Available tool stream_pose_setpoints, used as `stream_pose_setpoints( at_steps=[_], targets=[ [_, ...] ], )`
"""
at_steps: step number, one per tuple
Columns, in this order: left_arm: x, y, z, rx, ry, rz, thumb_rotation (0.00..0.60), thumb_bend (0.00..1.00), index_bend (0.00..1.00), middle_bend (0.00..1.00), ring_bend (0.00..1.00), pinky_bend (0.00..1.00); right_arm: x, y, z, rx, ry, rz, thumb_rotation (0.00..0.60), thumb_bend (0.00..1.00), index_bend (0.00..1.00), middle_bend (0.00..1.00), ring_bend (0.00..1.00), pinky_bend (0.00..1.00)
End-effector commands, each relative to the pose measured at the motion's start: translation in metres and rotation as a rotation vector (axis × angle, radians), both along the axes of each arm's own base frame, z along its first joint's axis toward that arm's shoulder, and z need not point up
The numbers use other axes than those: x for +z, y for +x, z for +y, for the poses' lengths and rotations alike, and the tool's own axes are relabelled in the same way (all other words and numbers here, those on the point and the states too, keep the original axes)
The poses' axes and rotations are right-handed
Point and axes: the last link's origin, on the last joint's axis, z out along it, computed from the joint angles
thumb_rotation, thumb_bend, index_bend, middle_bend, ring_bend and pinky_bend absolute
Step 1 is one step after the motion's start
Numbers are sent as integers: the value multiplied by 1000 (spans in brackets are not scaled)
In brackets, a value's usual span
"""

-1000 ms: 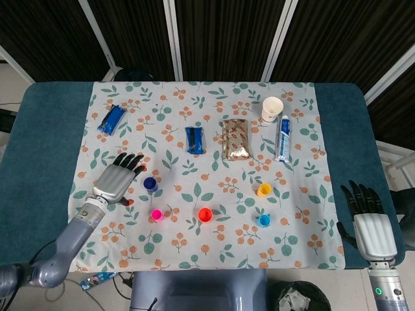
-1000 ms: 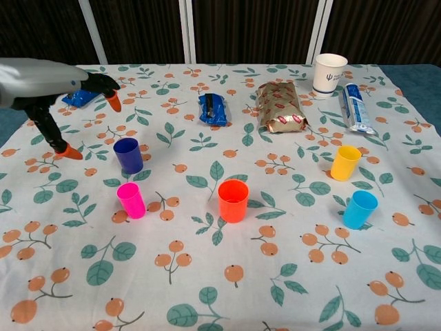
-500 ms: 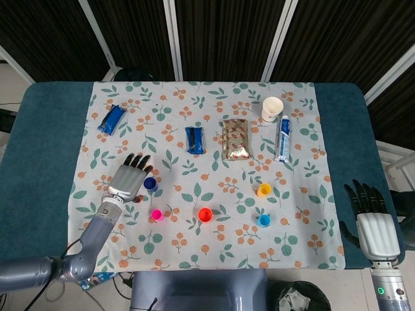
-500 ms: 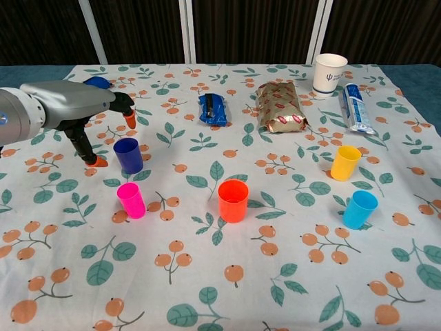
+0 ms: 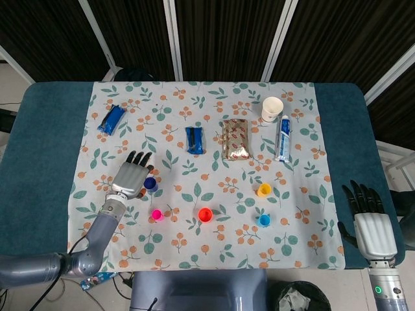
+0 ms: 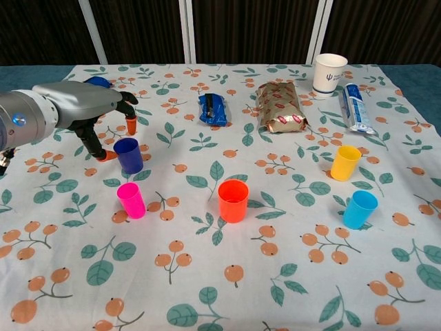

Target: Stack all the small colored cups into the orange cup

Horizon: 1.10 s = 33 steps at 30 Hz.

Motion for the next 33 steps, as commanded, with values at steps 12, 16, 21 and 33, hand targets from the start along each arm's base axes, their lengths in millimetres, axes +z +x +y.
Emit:
stream_pose_setpoints(
  at_steps=[12,16,21,33],
  targets=[
    [-5,3,1,-23,14,10,600,293,397,0,0,0,-1,0,0,-8,-3,1,600,402,53,0,0,90],
    [-6,4,1,-22,13,11,600,293,397,0,0,0,-1,0,0,-9,-6,0,600,401,53,0,0,90],
    [-8,3,0,-20,11,20,600,293,396,0,0,0,0,0,0,-10,-12,-2,600,400,53,0,0,90],
    [-11,7,1,-32,20,10,600,349,462,1,0,0,0,0,0,-9,-11,-3,600,401,53,0,0,90]
  ],
)
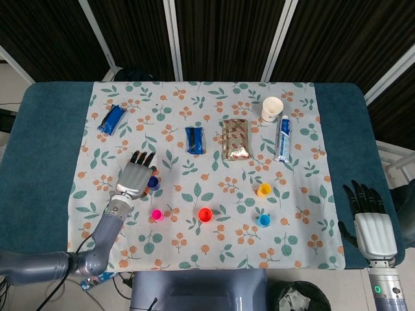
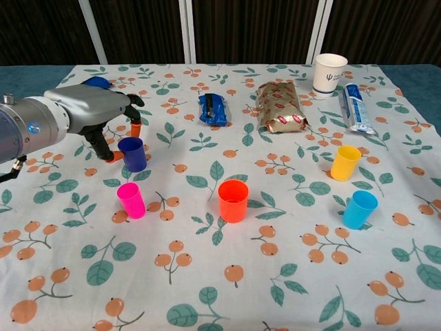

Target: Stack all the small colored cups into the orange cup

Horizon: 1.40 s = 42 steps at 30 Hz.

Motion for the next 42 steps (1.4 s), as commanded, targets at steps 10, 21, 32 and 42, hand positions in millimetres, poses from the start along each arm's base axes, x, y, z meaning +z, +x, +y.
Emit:
stream_pose_setpoints(
  at_steps=[10,21,32,42],
  targets=[
    [14,27,-8,-68,10,-103,600,349,459,4,0,0,-1,1,0,-1,2,0,600,401,53,0,0,90],
    [29,82,-43,-161,-100,-211,600,349,461,7,0,0,-2,1,1,-3,4,2,600,400,53,0,0,90],
    [22,118,-61,-204,-160,-215,600,349,461,11,0,0,-1,2,2,1,0,-1,600,401,53,0,0,90],
    [2,132,-69,-220,-182,-185,600,349,461,17,0,0,3,0,1,1,-9,-4,600,401,53,0,0,90]
  ],
)
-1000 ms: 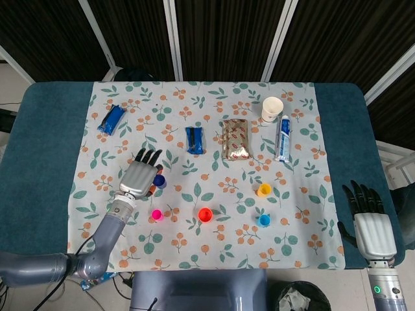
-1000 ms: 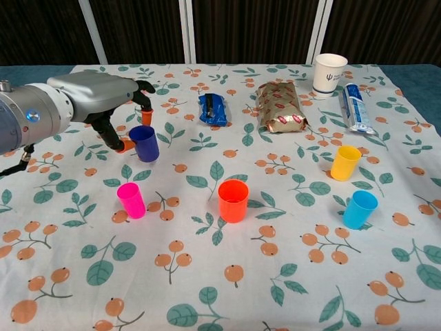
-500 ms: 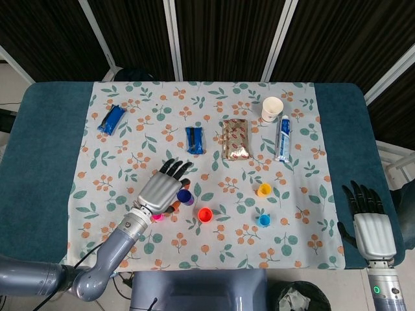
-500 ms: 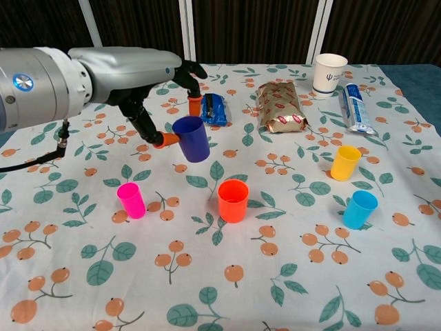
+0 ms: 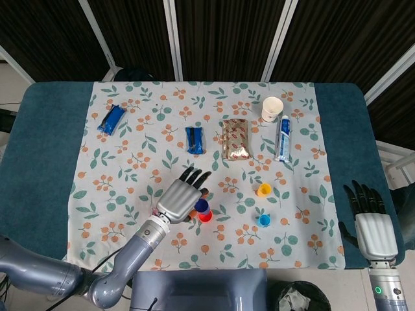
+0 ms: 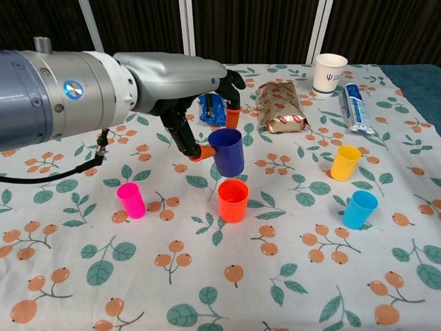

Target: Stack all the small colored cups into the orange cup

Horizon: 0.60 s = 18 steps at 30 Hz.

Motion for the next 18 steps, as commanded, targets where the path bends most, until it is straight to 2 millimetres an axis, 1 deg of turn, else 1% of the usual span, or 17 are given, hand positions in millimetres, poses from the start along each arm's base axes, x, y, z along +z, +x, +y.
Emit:
stream_pose_setpoints(
  at_steps=[1,18],
  targets=[
    [-3,1,-2,-6,5,12,600,349,461,17,0,0,1,0,0,1,-3,0,600,401,53,0,0,90],
    [-22,-1,-3,-11,10,41,600,349,457,17,0,0,4,-1,0,0,-20,-4,600,400,53,0,0,90]
  ],
)
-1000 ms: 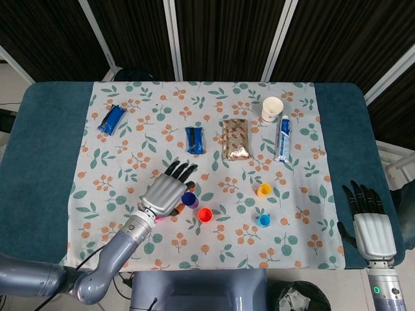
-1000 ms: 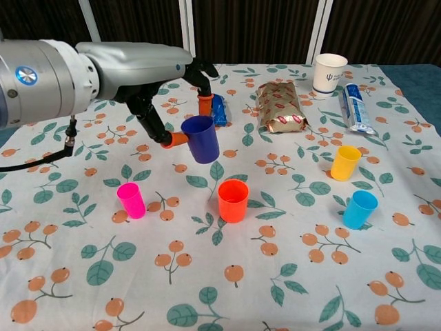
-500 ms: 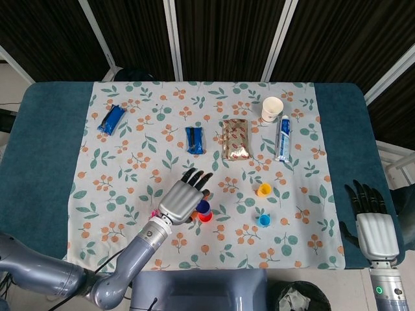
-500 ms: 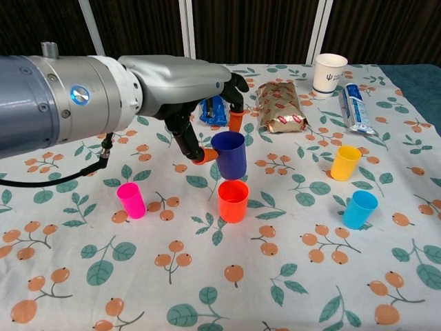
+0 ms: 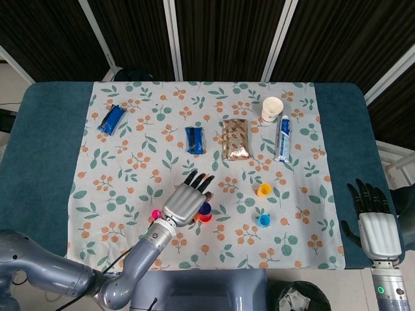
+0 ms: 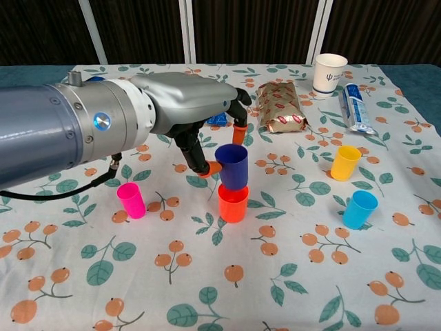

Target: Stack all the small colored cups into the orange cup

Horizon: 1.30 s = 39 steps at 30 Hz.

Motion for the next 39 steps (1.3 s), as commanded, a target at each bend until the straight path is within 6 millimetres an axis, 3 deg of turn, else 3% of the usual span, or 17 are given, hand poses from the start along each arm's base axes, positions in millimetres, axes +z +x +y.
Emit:
stream_pose_setpoints(
  at_steps=[1,11,21,26,30,36,39],
  targets=[
    [-1,-1,0,0,2,5,600,349,456,17,0,0,0,0,0,0,-2,0,600,400,53,0,0,90],
    [-6,-4,-2,3,-2,19,600,305,382,15,0,0,2,0,1,1,-5,-1,600,401,53,0,0,90],
    [-5,-10,-1,15,-5,49,600,214,203,7,0,0,3,-1,1,-6,-5,-1,600,401,53,0,0,90],
    [1,-15,1,31,9,51,600,198,92,0,0,0,3,-1,1,-10,-1,0,600,401,53,0,0,90],
    [20,-25,5,39,76,29,600,194,57,0,0,0,2,-2,1,-13,5,3,600,401,53,0,0,90],
    [67,-73,5,53,289,-7,600,185,52,0,0,0,-1,-3,0,-19,15,12,600,400,53,0,0,90],
    [95,-114,-2,134,377,-60,600,185,50,0,0,0,-3,-2,0,-16,19,15,600,401,53,0,0,90]
  ],
)
